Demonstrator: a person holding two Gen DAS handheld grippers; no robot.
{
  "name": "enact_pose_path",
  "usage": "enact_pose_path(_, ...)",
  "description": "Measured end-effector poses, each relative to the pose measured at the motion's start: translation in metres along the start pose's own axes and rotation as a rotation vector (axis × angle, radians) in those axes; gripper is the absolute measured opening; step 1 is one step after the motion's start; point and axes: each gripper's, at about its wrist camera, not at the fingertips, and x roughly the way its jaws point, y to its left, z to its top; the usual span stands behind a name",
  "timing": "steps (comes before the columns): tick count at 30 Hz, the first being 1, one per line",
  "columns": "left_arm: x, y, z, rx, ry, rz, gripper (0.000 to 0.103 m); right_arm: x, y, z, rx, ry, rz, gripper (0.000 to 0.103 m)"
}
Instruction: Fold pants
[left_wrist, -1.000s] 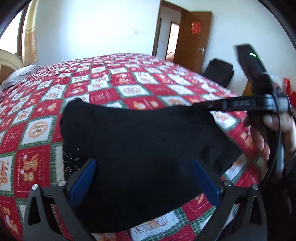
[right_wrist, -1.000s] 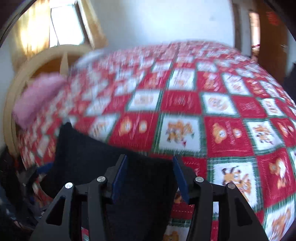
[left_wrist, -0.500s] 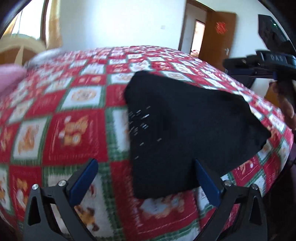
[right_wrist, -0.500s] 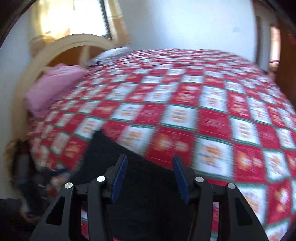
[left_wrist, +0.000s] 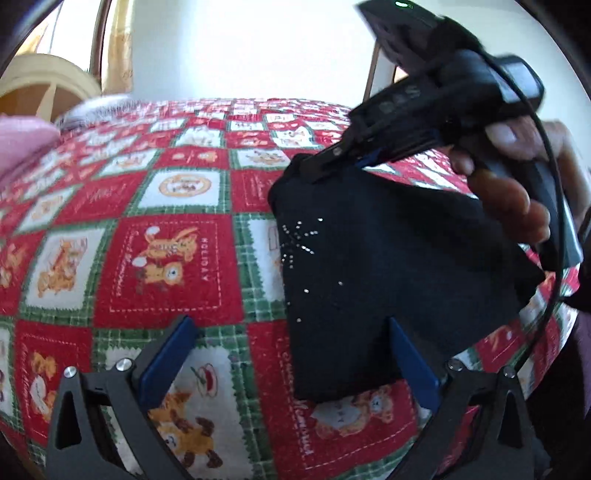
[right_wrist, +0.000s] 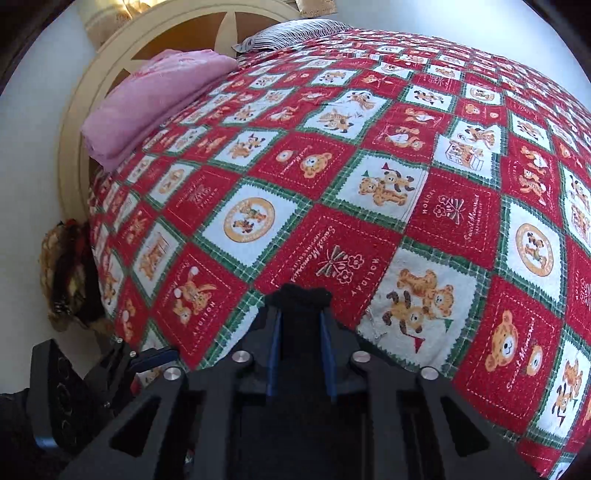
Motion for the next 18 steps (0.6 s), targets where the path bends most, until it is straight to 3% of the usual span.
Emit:
enact_pose_path(4, 0.000, -0.004, -0.001, -0.019, -0.010, -0.010, 0.103, -0.002, 0.000, 0.001, 0.005, -0.051, -0.031, 0.013)
enact_pose_path(8, 0.001, -0.012, -0.001, -0.017, -0.021, -0.010, 0.103, 0.020, -0.006, -0.005, -0.004, -0.026, -0.088, 0.013)
enact_pose_path(10, -0.002, -0.012, -0.003, -0.024, -0.020, -0.019, 0.103, 0.014, -0.009, -0.007, 0.008, -0.060, -0.068, 0.015)
enact_pose_path(11, -0.001, -0.011, -0.002, -0.030, -0.019, -0.024, 0.103, 0.009, -0.010, -0.008, 0.017, -0.074, -0.061, 0.017)
enact_pose_path(13, -0.004, -0.006, 0.000, -0.053, -0.020, -0.035, 0.103, -0.009, -0.010, -0.011, 0.042, -0.118, -0.074, 0.037)
enact_pose_path(15, -0.008, 0.001, -0.001, -0.071, -0.021, -0.045, 0.103, -0.031, -0.006, -0.019, 0.058, -0.182, -0.075, 0.041)
enact_pose_path(18, -0.009, 0.005, 0.000, -0.089, -0.025, -0.054, 0.103, -0.057, 0.004, -0.039, 0.058, -0.240, 0.048, 0.041)
